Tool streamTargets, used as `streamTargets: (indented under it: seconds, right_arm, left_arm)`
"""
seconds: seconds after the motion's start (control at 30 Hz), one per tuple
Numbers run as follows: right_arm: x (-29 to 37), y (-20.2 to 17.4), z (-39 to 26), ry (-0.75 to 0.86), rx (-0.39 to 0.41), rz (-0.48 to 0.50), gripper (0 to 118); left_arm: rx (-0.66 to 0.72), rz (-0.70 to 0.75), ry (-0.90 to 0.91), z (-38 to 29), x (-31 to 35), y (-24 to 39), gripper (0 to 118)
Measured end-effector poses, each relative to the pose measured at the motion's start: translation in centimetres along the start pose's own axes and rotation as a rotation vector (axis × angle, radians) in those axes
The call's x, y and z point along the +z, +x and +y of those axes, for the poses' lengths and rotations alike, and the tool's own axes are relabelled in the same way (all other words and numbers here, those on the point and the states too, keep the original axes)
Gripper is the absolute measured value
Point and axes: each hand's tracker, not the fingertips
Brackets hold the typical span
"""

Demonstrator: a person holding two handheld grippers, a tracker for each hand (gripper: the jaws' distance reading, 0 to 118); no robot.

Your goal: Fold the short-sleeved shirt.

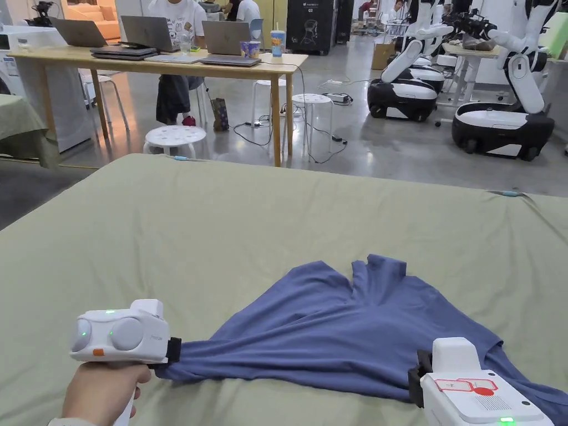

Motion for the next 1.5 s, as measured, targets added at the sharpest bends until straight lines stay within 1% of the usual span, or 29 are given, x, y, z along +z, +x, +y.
streamTargets:
  seconds: [0.13, 0.3, 0.33, 0.43, 0.5, 0.53, 0.57, 0.6, 0.63, 0.67, 0.7, 0.73, 0.77, 0.87, 0.9, 0.93, 0.97, 1.0, 1.03, 1.07, 1.1, 1.13, 1.17, 1.23, 1.27, 1.33, 1.37, 1.5]
  right_arm:
    - [-3.1, 1.7, 2.6, -0.032, 0.03, -0.02, 0]
    - [-10.3, 5.1, 7.6, -0.1, 0.055, -0.035, 0]
    - [-11.6, 5.7, 8.3, -0.112, 0.048, -0.031, 0]
    - [-15.8, 8.3, 10.4, -0.204, -0.02, -0.018, 0]
    - [-19.0, 9.7, 10.8, -0.228, 0.028, -0.057, 0]
    - [-20.6, 10.2, 10.7, -0.234, 0.073, -0.074, 0]
    - [-22.2, 10.7, 10.7, -0.249, 0.077, -0.063, 7]
    - [-23.8, 11.3, 10.6, -0.286, 0.05, -0.05, 29]
    - [-25.1, 11.9, 10.5, -0.313, 0.018, -0.038, 80]
    - [-26.3, 12.3, 10.3, -0.337, 0.004, -0.038, 107]
    - [-27.2, 12.5, 10.2, -0.33, 0.014, -0.036, 118]
    - [-27.8, 12.8, 10.0, -0.316, 0.016, -0.04, 118]
    - [-29.4, 13.4, 9.8, -0.306, 0.016, -0.038, 115]
    - [-31.3, 14.4, 9.0, -0.352, -0.015, -0.027, 113]
    - [-31.9, 14.6, 8.5, -0.372, -0.018, -0.034, 100]
    - [-31.8, 14.9, 8.0, -0.425, -0.046, -0.016, 61]
    - [-31.5, 15.2, 7.5, -0.443, -0.097, 0.066, 50]
    - [-30.5, 14.9, 7.6, -0.378, -0.111, 0.043, 15]
    - [-28.6, 13.9, 8.5, -0.335, -0.048, -0.022, 1]
    - [-27.9, 13.5, 8.6, -0.338, -0.011, -0.02, 1]
    - [-27.1, 13.1, 8.6, -0.323, 0.008, -0.023, 1]
    - [-26.0, 13.0, 8.7, -0.312, 0.002, 0.003, 1]
    - [-24.9, 12.2, 9.1, -0.295, -0.003, 0.011, 1]
    - [-22.0, 12.0, 10.2, -0.213, 0.017, -0.039, 1]
    - [-20.3, 11.9, 11.2, -0.182, 0.013, -0.05, 1]
    - [-17.1, 12.0, 13.1, -0.12, -0.004, -0.071, 1]
    - [-15.3, 12.2, 14.3, -0.077, 0.001, -0.093, 1]
    - [-10.0, 13.4, 19.1, 0.048, 0.027, -0.169, 1]
  left_arm:
    - [-0.077, 0.011, 0.135, 0.1, 3.3, 2.5, 0]
    - [-0.126, -0.003, 0.227, -0.9, 5.6, 5.3, 0]
    - [-0.132, -0.007, 0.236, -1.1, 5.8, 5.5, 0]
    - [-0.145, -0.009, 0.248, -1.9, 5.7, 6.0, 0]
    - [-0.146, -0.012, 0.242, -2.2, 5.1, 5.7, 0]
    - [-0.142, -0.013, 0.239, -2.3, 4.8, 5.6, 0]
    - [-0.143, -0.011, 0.23, -2.4, 4.4, 5.5, 0]
    - [-0.142, -0.006, 0.222, -2.4, 3.9, 5.2, 0]
    - [-0.137, -0.009, 0.211, -2.4, 3.5, 5.0, 0]
    - [-0.136, -0.008, 0.201, -2.3, 3.1, 4.8, 0]
    - [-0.134, -0.002, 0.197, -2.3, 2.8, 4.6, 0]
    - [-0.134, 0.0, 0.194, -2.2, 2.5, 4.4, 0]
    - [-0.127, -0.002, 0.184, -2.1, 2.3, 4.0, 0]
    - [-0.122, 0.009, 0.174, -1.7, 1.5, 3.5, 0]
    - [-0.12, 0.006, 0.169, -1.5, 1.3, 3.3, 0]
    - [-0.115, 0.004, 0.167, -1.4, 1.1, 3.1, 0]
    - [-0.117, 0.007, 0.167, -1.2, 1.1, 3.3, 0]
    - [-0.121, 0.01, 0.166, -1.1, 1.0, 3.3, 0]
    - [-0.118, 0.011, 0.17, -1.0, 1.0, 3.2, 0]
    - [-0.106, 0.008, 0.184, -0.8, 1.0, 3.2, 0]
    - [-0.102, 0.011, 0.187, -0.5, 1.0, 3.3, 0]
    - [-0.104, 0.015, 0.194, -0.3, 1.0, 3.4, 0]
    - [-0.11, 0.02, 0.21, 0.0, 1.0, 3.6, 0]
    - [-0.14, 0.032, 0.232, 1.0, 1.0, 4.3, 0]
    - [-0.17, 0.058, 0.273, 1.6, 1.1, 4.7, 0]
    - [-0.178, 0.082, 0.348, 3.1, 1.6, 5.3, 0]
    - [-0.198, 0.086, 0.343, 4.4, 1.7, 5.7, 0]
    - [-0.235, 0.108, 0.426, 10.0, 3.6, 7.4, 0]
